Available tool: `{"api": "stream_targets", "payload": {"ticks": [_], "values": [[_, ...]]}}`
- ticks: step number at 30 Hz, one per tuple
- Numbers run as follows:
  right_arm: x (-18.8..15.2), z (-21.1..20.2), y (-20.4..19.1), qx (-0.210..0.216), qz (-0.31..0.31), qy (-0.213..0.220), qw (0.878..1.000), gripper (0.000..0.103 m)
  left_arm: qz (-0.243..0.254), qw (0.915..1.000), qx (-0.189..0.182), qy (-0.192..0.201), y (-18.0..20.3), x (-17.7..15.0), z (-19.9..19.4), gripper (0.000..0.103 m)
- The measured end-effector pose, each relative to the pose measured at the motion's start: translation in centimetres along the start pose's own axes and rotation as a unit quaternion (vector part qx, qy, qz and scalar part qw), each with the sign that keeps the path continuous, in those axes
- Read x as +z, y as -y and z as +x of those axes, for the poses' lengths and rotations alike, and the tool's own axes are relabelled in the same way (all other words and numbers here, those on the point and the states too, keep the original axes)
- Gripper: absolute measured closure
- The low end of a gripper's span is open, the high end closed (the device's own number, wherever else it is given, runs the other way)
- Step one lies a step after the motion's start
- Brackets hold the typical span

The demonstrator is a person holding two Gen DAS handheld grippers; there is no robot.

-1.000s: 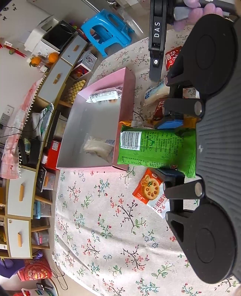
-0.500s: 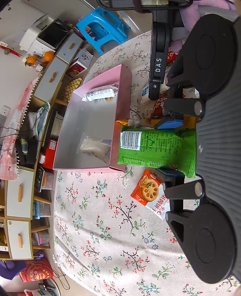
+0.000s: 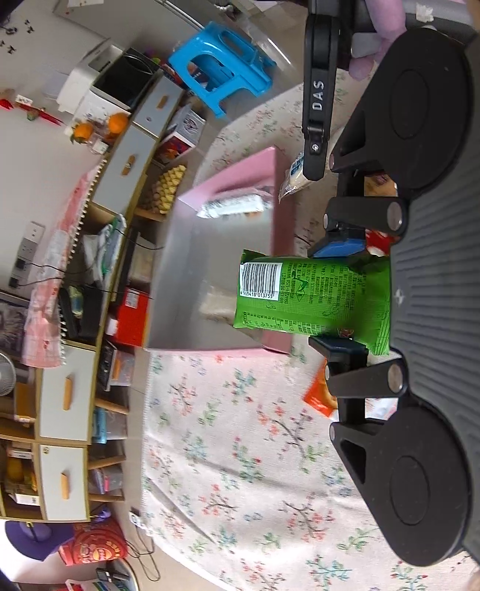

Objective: Organize snacks
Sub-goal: 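Carry both held snacks into the pink box and open both tools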

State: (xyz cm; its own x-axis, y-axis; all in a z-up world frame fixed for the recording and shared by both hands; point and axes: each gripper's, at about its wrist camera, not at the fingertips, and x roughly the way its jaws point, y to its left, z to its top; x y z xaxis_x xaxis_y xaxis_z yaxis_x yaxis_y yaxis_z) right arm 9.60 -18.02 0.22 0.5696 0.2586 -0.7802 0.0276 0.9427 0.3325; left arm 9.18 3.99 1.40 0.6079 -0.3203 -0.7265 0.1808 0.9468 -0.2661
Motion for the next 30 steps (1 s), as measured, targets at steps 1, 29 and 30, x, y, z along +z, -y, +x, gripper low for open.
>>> {"api": "stream_targets", "payload": {"ticks": [1,29,30], "values": [[0.5,-0.3,0.0,0.005,0.005,0.004,1.000,0.072,0.002,1.0000,-0.001,0.004,0.2,0.5,0.0,0.063],[11.9,10.1,3.1,0.008,0.033,0.028,0.999,0.071,0.078,0.9964,0.017,-0.027,2.9,7.5,13.7,0.063],[12.1,10.2,3.1,0.006,0.032,0.030,0.999,0.071,0.085,0.9958,0.023,-0.025,3.0,7.6,13.9,0.063]]}}
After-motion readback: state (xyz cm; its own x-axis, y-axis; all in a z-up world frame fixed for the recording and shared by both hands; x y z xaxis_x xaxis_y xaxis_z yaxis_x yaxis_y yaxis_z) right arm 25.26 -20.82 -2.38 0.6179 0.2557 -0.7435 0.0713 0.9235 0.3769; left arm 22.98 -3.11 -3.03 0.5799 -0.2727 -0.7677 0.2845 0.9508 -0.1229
